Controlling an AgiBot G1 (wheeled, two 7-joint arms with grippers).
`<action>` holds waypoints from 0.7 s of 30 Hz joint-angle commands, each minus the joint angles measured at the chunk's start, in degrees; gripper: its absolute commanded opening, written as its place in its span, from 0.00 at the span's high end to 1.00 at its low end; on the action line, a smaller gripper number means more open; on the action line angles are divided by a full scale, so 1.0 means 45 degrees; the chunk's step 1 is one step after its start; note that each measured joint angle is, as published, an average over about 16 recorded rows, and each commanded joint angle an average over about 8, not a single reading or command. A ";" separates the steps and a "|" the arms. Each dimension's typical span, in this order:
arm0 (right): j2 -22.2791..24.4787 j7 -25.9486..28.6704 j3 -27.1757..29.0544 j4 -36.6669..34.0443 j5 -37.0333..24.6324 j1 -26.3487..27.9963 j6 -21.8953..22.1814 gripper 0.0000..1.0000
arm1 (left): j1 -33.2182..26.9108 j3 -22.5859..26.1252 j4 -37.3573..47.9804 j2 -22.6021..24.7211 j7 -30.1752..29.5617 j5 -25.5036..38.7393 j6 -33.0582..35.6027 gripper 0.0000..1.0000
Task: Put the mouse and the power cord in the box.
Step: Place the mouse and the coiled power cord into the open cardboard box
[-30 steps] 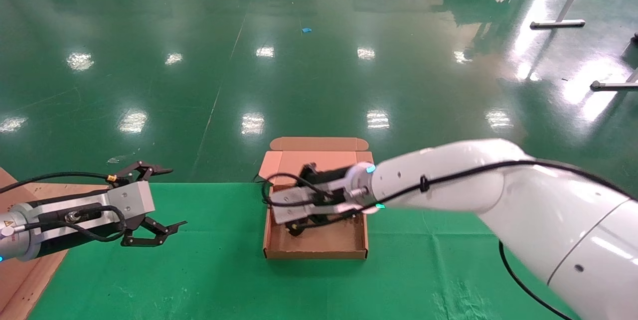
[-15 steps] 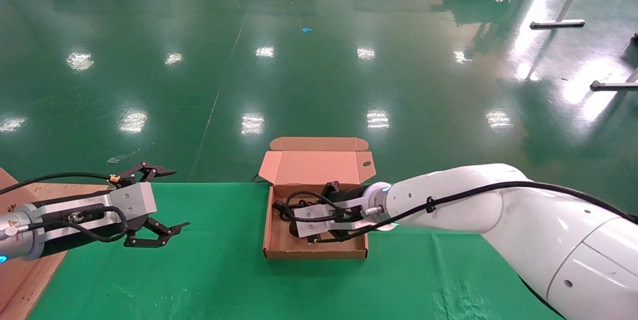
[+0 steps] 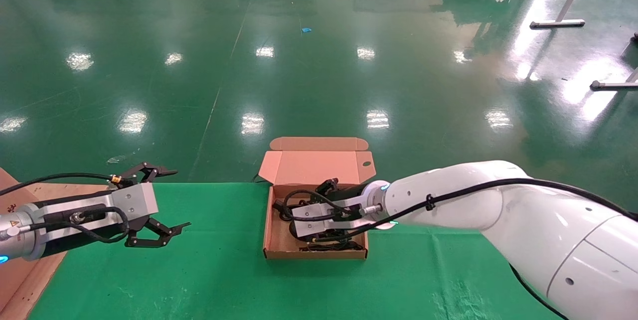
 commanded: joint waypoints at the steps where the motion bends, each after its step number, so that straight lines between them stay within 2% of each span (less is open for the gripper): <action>1: 0.0007 -0.0019 -0.0024 0.0023 -0.0044 0.0036 0.0011 0.00 | -0.0002 0.0007 -0.0013 0.0001 -0.0010 0.0013 -0.0005 0.00; 5: 0.0362 0.0156 0.0586 0.0298 0.0421 -0.0294 -0.0450 0.00 | 0.0205 -0.0474 -0.0181 0.0013 -0.0363 -0.0192 0.0514 0.00; 21: 0.2943 0.1148 0.4253 0.2382 0.3293 -0.2275 -0.3239 0.00 | 0.1290 -0.3001 -0.1088 0.0081 -0.2238 -0.1242 0.3242 0.00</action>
